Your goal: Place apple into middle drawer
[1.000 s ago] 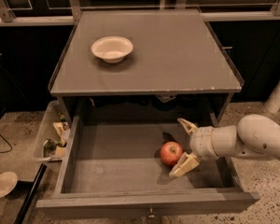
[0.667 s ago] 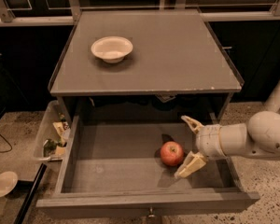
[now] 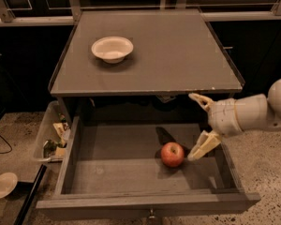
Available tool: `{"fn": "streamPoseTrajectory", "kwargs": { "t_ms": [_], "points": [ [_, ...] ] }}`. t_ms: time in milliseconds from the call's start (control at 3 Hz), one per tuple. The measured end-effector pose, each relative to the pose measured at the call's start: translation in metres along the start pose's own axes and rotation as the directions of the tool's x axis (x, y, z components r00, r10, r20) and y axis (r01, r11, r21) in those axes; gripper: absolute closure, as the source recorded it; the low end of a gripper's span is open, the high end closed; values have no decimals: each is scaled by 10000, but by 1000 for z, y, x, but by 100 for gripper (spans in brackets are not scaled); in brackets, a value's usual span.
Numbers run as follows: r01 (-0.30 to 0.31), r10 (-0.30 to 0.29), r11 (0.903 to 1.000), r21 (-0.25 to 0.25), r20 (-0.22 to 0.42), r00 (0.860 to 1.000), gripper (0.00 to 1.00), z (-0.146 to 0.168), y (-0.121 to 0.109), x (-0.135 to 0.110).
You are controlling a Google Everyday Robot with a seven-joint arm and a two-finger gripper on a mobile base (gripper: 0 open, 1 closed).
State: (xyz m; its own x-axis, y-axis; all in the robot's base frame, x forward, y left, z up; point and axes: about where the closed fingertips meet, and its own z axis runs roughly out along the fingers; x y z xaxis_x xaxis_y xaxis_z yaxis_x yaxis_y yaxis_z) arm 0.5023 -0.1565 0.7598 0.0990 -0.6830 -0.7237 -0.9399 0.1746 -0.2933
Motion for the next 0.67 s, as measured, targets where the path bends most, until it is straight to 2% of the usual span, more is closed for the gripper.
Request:
{"fn": "streamPoseTrajectory", "kwargs": {
  "t_ms": [333,667],
  "points": [
    [820,-809,9959,370,-298,9963,0,-43,-47,-27],
    [1317,-1278,9890,677,-590,9900,0,-73,-78,-43]
  ]
}}
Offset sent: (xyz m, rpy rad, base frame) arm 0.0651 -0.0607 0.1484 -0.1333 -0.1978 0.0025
